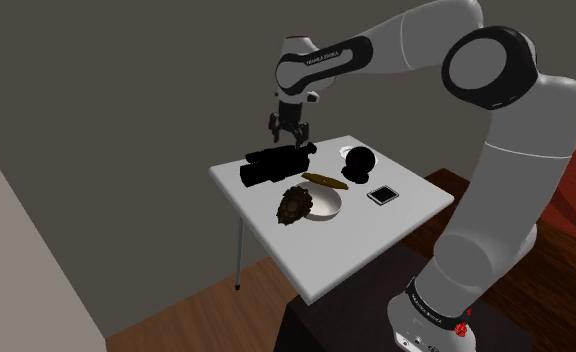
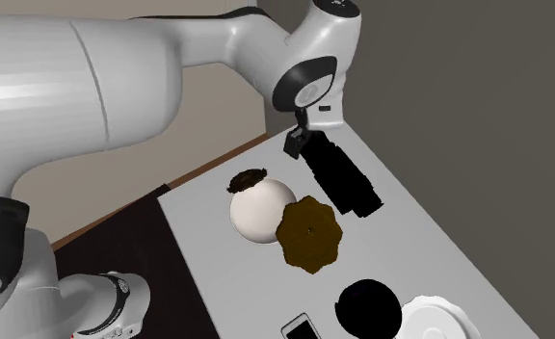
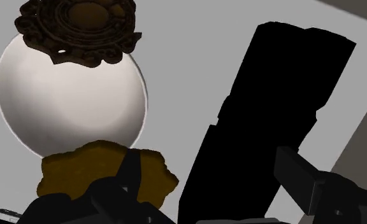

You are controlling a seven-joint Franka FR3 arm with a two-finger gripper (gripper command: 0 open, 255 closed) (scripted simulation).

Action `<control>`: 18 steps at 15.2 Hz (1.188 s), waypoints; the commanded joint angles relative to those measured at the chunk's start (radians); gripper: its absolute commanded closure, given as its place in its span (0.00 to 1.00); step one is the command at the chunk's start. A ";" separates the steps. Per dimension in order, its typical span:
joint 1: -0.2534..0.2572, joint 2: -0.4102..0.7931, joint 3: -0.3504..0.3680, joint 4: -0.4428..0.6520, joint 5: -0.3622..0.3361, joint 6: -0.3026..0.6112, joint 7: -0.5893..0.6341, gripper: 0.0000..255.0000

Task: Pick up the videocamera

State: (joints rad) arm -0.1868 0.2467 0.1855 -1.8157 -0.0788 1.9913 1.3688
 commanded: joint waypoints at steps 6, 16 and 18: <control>-0.011 0.221 -0.066 0.236 0.001 0.019 0.198 0.00; -0.011 0.276 -0.074 0.209 -0.004 0.102 0.215 0.00; -0.010 0.277 -0.074 0.212 -0.004 0.102 0.217 1.00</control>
State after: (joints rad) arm -0.1972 0.5230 0.1114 -1.6041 -0.0826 2.0916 1.5848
